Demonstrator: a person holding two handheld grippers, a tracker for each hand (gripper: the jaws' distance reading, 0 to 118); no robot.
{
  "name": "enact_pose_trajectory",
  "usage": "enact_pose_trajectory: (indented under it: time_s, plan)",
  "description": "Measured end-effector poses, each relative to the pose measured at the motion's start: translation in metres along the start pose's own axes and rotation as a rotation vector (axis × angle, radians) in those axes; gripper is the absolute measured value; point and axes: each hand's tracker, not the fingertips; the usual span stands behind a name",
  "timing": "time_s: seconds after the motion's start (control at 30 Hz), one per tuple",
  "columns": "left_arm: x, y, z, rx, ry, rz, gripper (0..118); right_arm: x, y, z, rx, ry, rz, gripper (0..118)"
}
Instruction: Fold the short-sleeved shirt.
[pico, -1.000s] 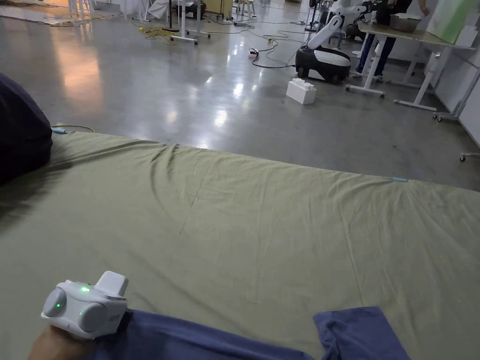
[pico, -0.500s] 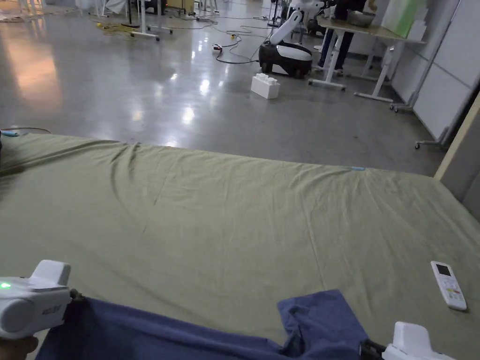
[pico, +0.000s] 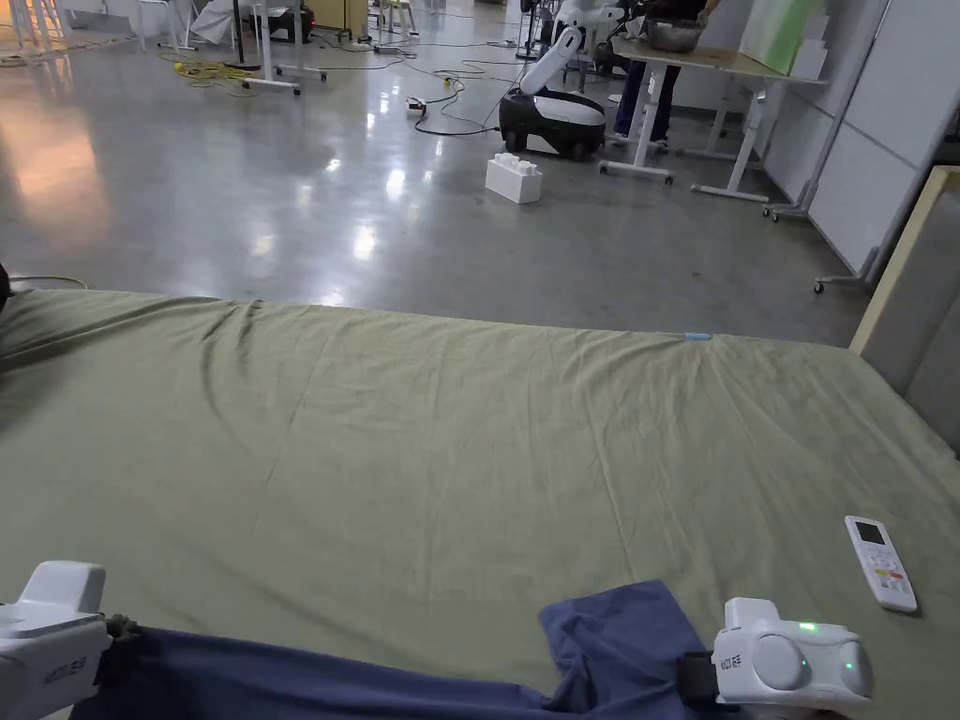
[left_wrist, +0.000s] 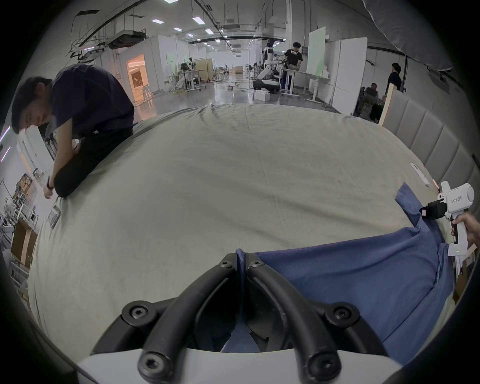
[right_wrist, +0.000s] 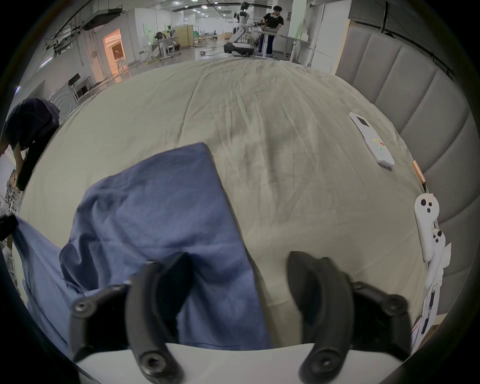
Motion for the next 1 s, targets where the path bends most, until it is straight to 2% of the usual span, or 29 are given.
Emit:
enact_pose_trajectory:
  time_s: [0.03, 0.07, 0.2, 0.23, 0.43, 0.5, 0.73, 1.0]
  plan:
    - [0.0, -0.001, 0.001, -0.001, 0.001, 0.0, 5, -0.004, 0.001, 0.001, 0.012, 0.001, 0.019, 13]
    - [-0.001, -0.002, 0.002, -0.001, 0.003, 0.001, 5, -0.008, 0.003, 0.001, 0.014, 0.006, 0.034, 2]
    - [-0.002, -0.006, 0.005, -0.004, 0.004, 0.009, 5, -0.019, 0.005, 0.001, 0.019, 0.039, 0.064, 1]
    - [-0.001, -0.007, 0.006, -0.004, 0.005, 0.012, 5, -0.021, 0.005, 0.003, 0.021, 0.01, 0.07, 1]
    - [-0.006, -0.013, 0.02, 0.011, -0.006, 0.048, 5, -0.006, -0.005, 0.036, 0.133, 0.05, 0.011, 1]
    - [-0.008, -0.015, 0.027, 0.021, -0.015, 0.066, 5, -0.002, -0.009, 0.056, 0.167, 0.081, -0.011, 1]
    - [-0.017, -0.028, 0.066, 0.074, -0.042, 0.097, 5, 0.005, -0.034, 0.133, 0.275, 0.108, -0.001, 1]
    - [-0.036, -0.054, 0.127, 0.15, -0.086, 0.127, 5, 0.009, -0.086, 0.204, 0.339, 0.117, 0.043, 1]
